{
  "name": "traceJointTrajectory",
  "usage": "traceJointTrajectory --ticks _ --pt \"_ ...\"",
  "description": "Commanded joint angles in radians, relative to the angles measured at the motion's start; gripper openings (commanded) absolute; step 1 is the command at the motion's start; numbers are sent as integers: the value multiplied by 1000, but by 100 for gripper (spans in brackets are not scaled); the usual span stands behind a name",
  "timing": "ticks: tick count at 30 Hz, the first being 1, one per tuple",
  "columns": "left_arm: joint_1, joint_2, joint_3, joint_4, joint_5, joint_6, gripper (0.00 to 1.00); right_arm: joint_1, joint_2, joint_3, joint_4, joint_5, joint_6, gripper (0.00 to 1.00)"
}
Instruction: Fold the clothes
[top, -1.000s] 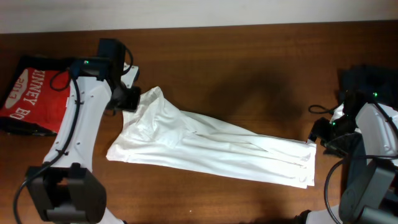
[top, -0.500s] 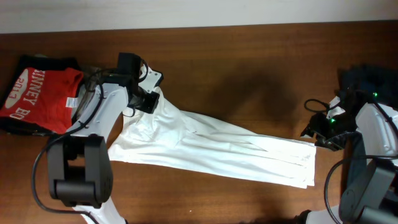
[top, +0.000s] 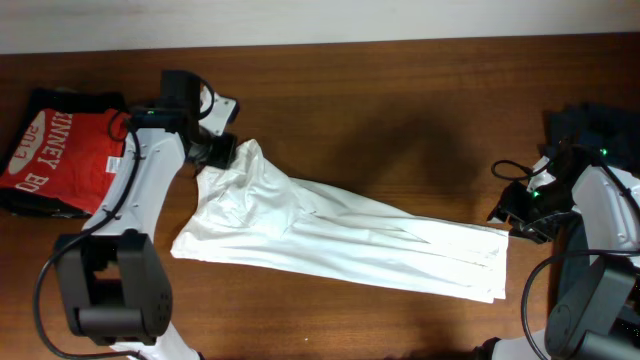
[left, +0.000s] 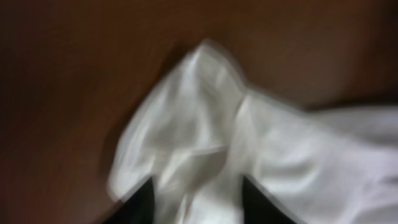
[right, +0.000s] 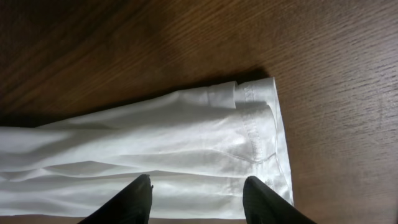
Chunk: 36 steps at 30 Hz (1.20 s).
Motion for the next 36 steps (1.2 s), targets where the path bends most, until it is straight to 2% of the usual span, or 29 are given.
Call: traceJointTrajectory --ticks 1,4,6,9,12,15,17,21,22,23,28,30,31,32,34,36 --pt "-46 63 10 60 116 47 56 -3 -21 3 -1 12 8 52" --pt "-77 159 10 109 114 47 55 -3 -21 3 -1 12 8 52" --pt "-82 185 10 127 112 47 45 -3 -21 3 -1 12 8 52" --pt "-82 185 12 133 56 45 0 -3 -21 3 -2 12 8 52" --pt "-82 179 35 87 -63 16 0 -3 -21 3 -2 12 9 52" --pt "-82 156 91 -28 -265 16 0 -5 -21 3 -1 21 43 52" --pt "-80 150 96 -65 -359 -29 0 -5 -13 0 -2 32 43 52" --pt "-29 150 96 -102 -364 -126 0 -5 20 -82 40 40 61 52" --pt "-13 150 96 -107 -360 -148 0 -4 25 -106 77 1 13 52" --pt "0 150 96 -103 -325 -148 0 -3 25 -135 119 -66 -53 52" --pt "10 150 96 -78 -277 -148 3 -3 25 -233 268 -183 -53 50" --pt "10 150 96 -76 -277 -148 4 -3 26 -280 357 -246 -54 43" --pt "10 150 96 -76 -277 -148 4 -3 26 -304 409 -262 -53 31" --pt "11 150 96 -77 -277 -148 4 -4 25 -301 422 -276 -53 12" --pt "13 150 96 -80 -277 -148 4 -5 12 -240 412 -273 -58 4" --pt "19 150 96 -82 -277 -148 4 -5 -18 -150 361 -237 -55 4"
